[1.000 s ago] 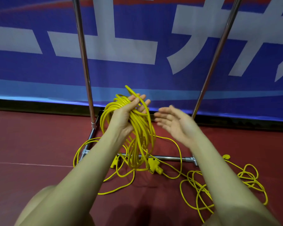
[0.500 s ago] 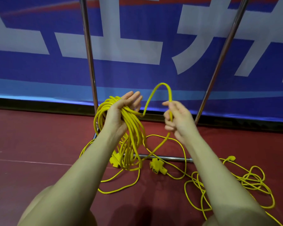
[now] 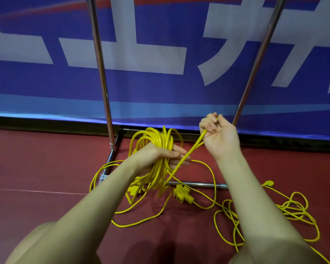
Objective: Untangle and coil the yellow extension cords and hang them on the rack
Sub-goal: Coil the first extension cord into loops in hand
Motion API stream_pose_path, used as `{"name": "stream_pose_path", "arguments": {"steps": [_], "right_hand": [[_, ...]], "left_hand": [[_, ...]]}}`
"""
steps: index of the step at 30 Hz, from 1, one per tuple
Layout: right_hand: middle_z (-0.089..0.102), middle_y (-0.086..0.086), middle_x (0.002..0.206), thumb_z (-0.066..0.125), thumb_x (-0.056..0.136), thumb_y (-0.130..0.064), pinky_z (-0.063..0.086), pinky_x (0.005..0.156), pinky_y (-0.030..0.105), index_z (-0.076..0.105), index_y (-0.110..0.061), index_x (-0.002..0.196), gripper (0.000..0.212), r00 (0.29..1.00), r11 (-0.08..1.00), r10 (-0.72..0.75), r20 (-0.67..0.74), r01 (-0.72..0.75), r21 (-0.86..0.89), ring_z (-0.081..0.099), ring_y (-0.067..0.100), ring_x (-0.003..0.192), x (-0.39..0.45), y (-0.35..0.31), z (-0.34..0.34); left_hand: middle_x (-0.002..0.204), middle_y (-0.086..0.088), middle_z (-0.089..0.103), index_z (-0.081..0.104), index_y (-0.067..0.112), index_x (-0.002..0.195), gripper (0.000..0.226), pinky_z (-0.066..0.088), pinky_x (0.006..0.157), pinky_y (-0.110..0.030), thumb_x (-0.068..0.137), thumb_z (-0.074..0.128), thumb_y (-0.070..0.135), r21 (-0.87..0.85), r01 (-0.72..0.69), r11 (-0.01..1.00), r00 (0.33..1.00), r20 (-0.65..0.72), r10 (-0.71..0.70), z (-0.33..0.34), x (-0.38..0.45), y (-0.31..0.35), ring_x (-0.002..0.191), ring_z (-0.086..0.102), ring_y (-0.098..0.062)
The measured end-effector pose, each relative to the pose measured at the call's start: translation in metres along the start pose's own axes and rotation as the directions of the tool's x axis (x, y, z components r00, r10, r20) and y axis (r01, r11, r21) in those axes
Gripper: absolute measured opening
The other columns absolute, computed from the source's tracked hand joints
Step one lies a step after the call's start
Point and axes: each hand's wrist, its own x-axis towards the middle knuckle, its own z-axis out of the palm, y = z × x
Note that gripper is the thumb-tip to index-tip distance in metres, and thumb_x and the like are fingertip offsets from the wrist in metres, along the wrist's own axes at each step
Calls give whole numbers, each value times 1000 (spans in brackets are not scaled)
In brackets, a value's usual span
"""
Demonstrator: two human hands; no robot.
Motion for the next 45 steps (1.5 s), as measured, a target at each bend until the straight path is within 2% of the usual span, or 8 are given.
{"name": "stream_pose_path", "arguments": {"steps": [8, 14, 19, 24, 29, 35, 40, 45], "right_hand": [[43, 3, 59, 27, 103, -23, 37, 50, 22, 45, -8, 79, 33, 997, 992, -46, -61, 38, -117, 38, 12, 44, 6, -8, -9], [67, 13, 94, 38, 99, -38, 55, 70, 26, 54, -2, 107, 40, 997, 878, 80, -15, -78, -472, 63, 20, 86, -6, -25, -14], [65, 0, 63, 41, 98, -24, 45, 54, 19, 58, -8, 85, 27, 996, 556, 91, -24, -71, -828, 55, 14, 61, -19, -18, -22], [66, -3, 73, 54, 93, -15, 45, 66, 18, 61, -13, 88, 9, 946, 164, 323, 14, -42, -986, 60, 6, 63, -29, 8, -32], [58, 3, 73, 61, 86, 4, 49, 65, 21, 56, -11, 83, 17, 956, 31, 255, 145, 142, -989, 57, 3, 59, -26, 28, -33], [35, 2, 62, 35, 101, -9, 19, 35, 9, 49, -10, 95, 15, 990, 453, -36, 135, 137, -881, 24, 3, 31, -21, 16, -12], [36, 1, 61, 35, 102, -11, 16, 33, 10, 53, -6, 96, 19, 998, 435, -68, -10, 21, -900, 24, 2, 31, -13, 0, -18], [43, 7, 68, 40, 98, -2, 24, 35, 16, 51, -2, 96, 11, 996, 495, 21, -89, -88, -865, 34, 5, 37, -9, 7, -21]], "left_hand": [[75, -8, 69, 60, 3, 95, 14, 57, 60, -24, 87, 52, -4, 77, 54, 996, 975, 210, -69, 19, 1, -1, 69, 70, -19], [71, -9, 69, 59, 2, 89, 10, 58, 60, -28, 83, 55, -5, -123, -71, 990, 993, 81, 81, 27, 8, 3, 65, 70, -20], [70, -7, 71, 57, 4, 90, 20, 59, 63, -28, 93, 39, -5, -382, -243, 892, 967, -172, 190, 28, 12, 19, 67, 72, -18], [73, -8, 72, 55, 5, 92, 18, 58, 64, -32, 96, 39, -3, -589, -416, 693, 897, -390, 208, 15, 15, 28, 69, 72, -19], [86, -9, 74, 56, 4, 103, 19, 58, 72, -32, 96, 39, 0, -568, -412, 713, 901, -369, 226, 4, 13, 27, 79, 72, -19], [81, -7, 72, 58, 10, 107, 23, 53, 76, -35, 97, 37, 14, -399, -266, 877, 948, -275, 162, -12, 3, 24, 68, 70, -20], [41, 6, 32, 58, 13, 97, 22, 35, 41, -17, 95, 38, 20, -311, -228, 923, 952, -271, 143, -19, -2, 26, 29, 27, -5], [41, 5, 39, 52, 9, 81, 25, 30, 37, -14, 96, 34, 19, -338, -239, 910, 953, -263, 153, -23, -4, 30, 26, 28, -5]]}}
